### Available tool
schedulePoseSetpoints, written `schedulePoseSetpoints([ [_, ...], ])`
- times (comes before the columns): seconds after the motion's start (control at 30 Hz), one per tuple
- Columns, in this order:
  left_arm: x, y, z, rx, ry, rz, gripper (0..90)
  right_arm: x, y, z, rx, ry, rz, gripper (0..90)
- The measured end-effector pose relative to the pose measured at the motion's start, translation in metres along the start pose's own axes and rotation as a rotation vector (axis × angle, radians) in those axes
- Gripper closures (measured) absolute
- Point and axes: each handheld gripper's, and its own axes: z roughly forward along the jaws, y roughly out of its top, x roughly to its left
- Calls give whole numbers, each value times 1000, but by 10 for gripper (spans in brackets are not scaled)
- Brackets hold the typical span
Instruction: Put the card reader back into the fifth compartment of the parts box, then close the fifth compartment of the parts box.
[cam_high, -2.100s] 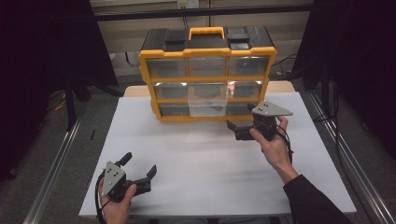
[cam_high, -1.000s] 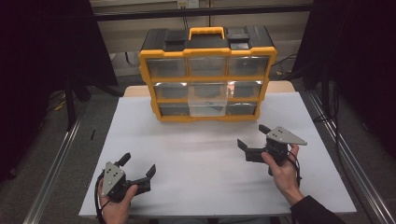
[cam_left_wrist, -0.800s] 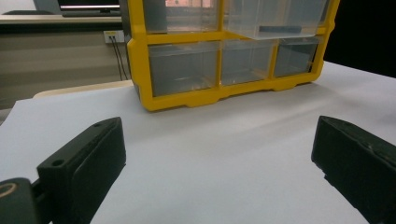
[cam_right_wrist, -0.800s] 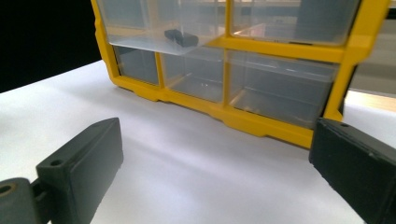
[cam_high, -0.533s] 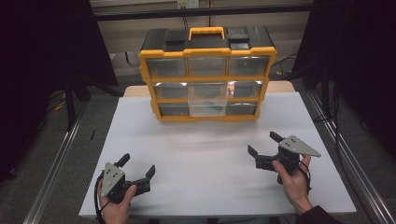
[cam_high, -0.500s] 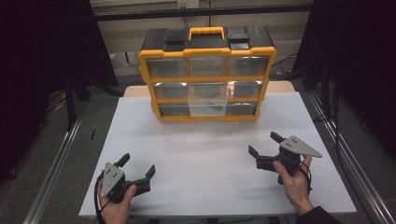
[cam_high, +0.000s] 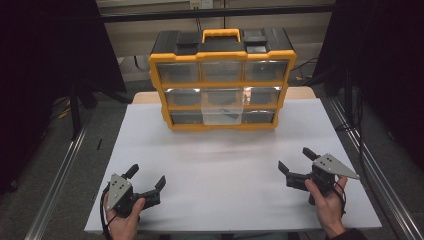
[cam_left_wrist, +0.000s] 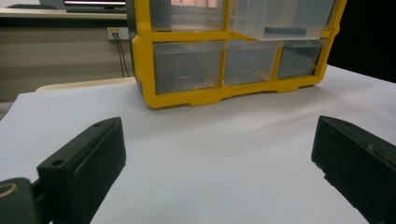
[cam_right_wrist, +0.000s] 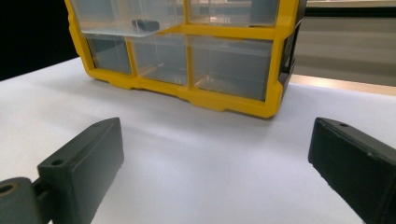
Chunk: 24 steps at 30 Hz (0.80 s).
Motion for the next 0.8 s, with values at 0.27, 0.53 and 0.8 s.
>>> schedulePoseSetpoints([
  [0.27,-1,1,-1,-2,-6,15,30,-3,-6,-6,15,14,0,29],
  [0.53,-1,0,1,-3,-8,7,30,-2,-5,-2,13,48,13,39],
  [0.8,0,-1,1,6,-13,8,30,0,-5,2,37,61,0,41],
])
